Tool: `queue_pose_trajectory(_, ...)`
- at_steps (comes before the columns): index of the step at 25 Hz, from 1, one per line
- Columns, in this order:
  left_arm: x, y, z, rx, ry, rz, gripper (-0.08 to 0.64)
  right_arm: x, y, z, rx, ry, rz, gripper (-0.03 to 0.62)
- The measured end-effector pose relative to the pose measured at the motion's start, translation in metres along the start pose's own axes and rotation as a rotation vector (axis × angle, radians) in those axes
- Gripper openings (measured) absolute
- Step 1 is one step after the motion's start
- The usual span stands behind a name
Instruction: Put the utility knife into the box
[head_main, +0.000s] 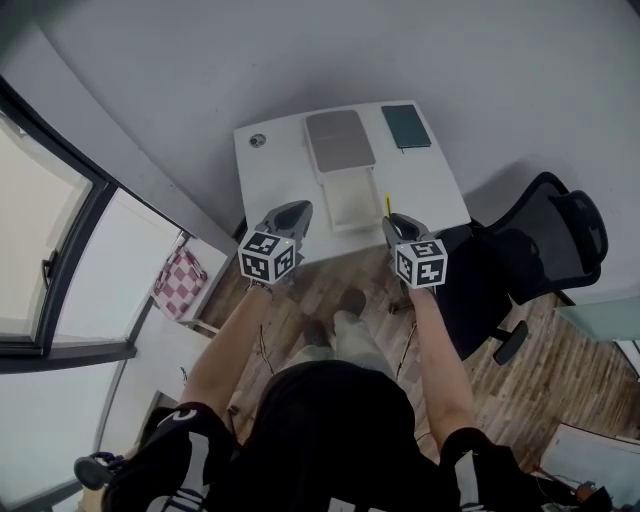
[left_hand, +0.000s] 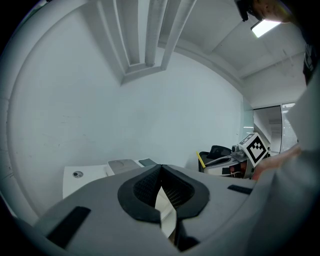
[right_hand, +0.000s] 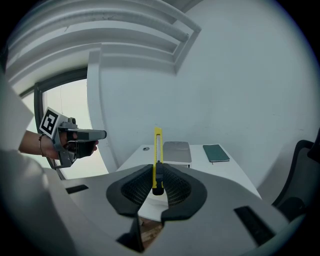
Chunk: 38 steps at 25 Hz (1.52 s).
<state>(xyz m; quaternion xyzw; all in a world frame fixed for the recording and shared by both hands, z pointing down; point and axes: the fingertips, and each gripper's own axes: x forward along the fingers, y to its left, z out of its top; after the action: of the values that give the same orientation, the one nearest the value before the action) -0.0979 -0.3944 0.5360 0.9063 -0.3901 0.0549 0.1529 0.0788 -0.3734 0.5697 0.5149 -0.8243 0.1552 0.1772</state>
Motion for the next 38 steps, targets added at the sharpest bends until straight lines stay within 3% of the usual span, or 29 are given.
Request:
queue_pose_trajectory(15,0.03,0.04,-0.007,0.011,0.046,0.018,0.026,0.073,-0.017,0.007,-0.006,0.043,0.047,0.075)
queue_pose_trajectory(38,0.097,0.091,-0.054,-0.055,0.18,0.033,0.026,0.187,-0.041,-0.07,-0.01,0.328,0.153,0.075)
